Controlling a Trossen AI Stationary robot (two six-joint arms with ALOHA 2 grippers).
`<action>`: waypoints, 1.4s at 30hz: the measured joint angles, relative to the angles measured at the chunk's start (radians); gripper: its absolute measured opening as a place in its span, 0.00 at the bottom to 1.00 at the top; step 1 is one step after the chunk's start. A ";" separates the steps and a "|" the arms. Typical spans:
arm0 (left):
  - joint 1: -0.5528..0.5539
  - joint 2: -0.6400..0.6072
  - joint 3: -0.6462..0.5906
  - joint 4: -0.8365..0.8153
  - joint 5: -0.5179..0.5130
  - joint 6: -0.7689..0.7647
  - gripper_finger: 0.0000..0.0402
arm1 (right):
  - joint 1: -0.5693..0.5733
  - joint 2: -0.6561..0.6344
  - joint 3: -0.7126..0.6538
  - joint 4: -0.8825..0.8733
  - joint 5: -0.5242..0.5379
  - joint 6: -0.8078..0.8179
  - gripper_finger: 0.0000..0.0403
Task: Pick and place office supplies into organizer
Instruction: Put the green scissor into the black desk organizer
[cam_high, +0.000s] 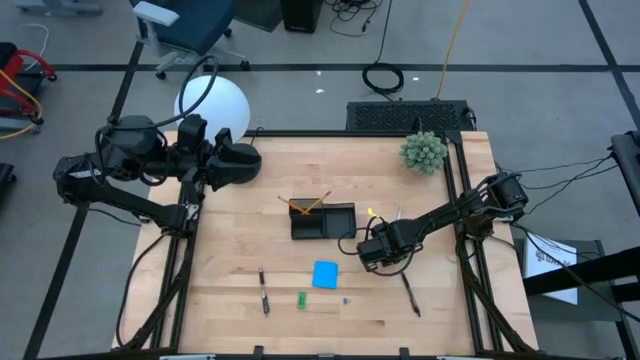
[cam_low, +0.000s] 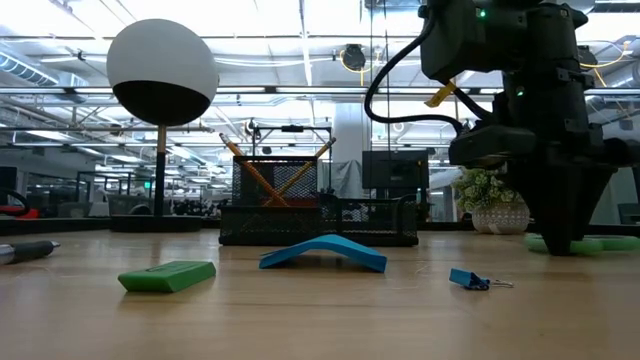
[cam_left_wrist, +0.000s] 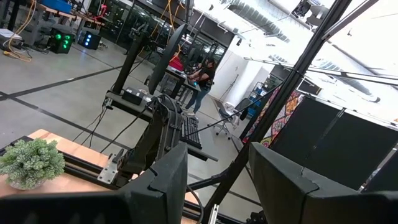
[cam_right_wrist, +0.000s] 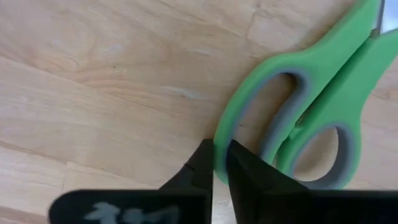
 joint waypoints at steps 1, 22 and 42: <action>0.000 0.000 0.000 0.000 0.000 0.000 0.41 | 0.000 0.000 0.000 0.000 0.001 -0.001 0.03; 0.000 0.000 0.000 0.000 0.000 0.000 0.41 | 0.000 -0.076 -0.005 -0.026 -0.004 -0.011 0.02; 0.000 0.000 0.000 0.000 0.000 0.000 0.41 | 0.000 -0.269 -0.003 -0.035 0.027 -0.026 0.02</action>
